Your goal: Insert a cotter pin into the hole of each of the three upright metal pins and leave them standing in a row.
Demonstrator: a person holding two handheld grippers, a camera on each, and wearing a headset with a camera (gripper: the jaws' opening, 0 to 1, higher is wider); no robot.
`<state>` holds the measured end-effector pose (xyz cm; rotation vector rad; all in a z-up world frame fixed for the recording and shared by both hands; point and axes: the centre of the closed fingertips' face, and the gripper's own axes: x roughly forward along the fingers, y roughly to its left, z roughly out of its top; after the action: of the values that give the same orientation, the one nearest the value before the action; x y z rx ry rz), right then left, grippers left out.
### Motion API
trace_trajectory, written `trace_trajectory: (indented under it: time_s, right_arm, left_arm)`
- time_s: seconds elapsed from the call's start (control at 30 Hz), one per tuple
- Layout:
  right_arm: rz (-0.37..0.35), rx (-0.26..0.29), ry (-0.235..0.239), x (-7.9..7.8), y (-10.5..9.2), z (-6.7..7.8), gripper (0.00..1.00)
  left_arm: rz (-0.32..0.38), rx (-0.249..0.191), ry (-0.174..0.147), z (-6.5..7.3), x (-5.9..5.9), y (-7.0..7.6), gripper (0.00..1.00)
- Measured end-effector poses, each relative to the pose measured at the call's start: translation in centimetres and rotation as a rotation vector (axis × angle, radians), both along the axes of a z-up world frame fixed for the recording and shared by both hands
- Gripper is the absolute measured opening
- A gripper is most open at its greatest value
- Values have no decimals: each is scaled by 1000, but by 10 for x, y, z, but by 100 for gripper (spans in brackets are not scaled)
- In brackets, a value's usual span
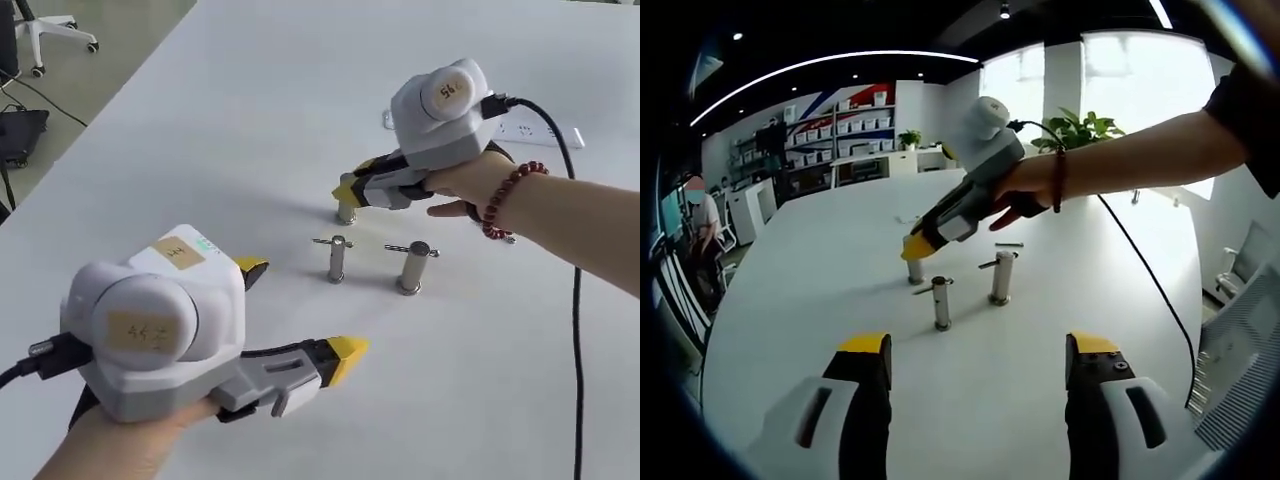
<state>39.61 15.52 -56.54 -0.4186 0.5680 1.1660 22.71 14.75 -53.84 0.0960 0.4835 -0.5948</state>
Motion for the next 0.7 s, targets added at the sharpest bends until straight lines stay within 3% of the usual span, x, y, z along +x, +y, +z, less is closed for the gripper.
trace_trajectory:
  time_s: [0.37, 0.7]
  right_arm:
    - [-32, -18, -8, 6, -36, 0, 8]
    - [-43, -45, -22, -3, -68, 3, 8]
  left_arm:
    - [8, 0, -10, 3, -2, 1, 71]
    - [4, 1, -12, 4, -5, 2, 71]
